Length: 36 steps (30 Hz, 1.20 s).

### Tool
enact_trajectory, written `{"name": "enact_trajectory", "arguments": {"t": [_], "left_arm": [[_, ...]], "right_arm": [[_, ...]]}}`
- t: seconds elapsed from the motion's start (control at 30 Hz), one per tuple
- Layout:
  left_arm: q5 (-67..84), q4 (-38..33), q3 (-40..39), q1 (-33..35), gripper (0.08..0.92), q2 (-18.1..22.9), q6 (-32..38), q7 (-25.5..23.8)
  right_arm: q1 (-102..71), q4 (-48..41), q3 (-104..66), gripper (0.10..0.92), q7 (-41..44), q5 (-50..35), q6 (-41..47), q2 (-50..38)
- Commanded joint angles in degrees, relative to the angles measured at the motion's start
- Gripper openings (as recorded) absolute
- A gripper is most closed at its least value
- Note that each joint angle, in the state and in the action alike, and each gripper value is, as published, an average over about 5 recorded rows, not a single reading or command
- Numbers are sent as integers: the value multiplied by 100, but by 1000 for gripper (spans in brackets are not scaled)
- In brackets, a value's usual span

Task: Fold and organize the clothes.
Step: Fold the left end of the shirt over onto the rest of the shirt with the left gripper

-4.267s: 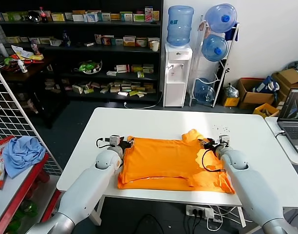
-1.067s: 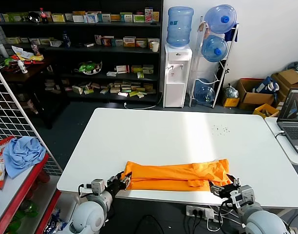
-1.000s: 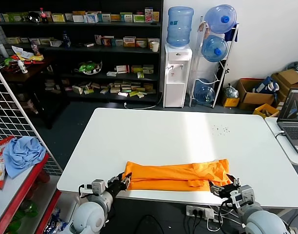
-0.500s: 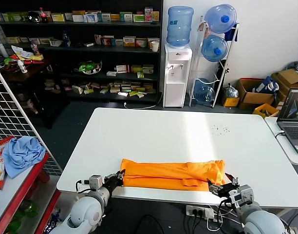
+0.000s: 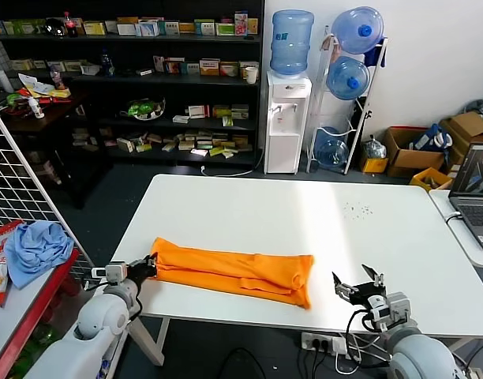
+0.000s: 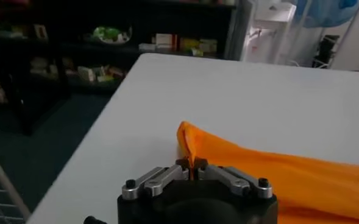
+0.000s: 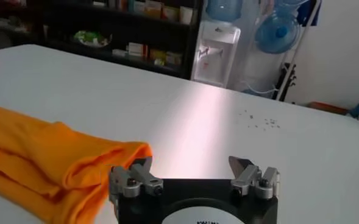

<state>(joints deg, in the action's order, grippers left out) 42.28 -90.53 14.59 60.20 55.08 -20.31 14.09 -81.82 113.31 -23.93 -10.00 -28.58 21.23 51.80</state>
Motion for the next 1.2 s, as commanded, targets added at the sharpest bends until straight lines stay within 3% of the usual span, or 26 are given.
{"name": "enact_trajectory", "arguments": {"t": [0.03, 0.33, 0.5, 0.8, 1.2], "left_arm": [[-130, 509, 302, -411, 129, -623, 193, 145], [275, -1498, -230, 151, 129, -237, 0, 555], [338, -1993, -754, 232, 129, 192, -1, 760], [317, -2160, -1624, 242, 129, 822, 12, 970], [400, -1734, -2131, -80, 129, 1746, 32, 1195]], "right_arm": [[64, 112, 106, 823, -22, 257, -272, 34], [-8, -61, 24, 823, -65, 355, -377, 73], [-109, -70, -67, 823, -80, 462, -392, 109], [-266, -138, -269, 823, -89, 540, -425, 228], [-202, -251, -265, 823, -99, 573, -416, 369]]}}
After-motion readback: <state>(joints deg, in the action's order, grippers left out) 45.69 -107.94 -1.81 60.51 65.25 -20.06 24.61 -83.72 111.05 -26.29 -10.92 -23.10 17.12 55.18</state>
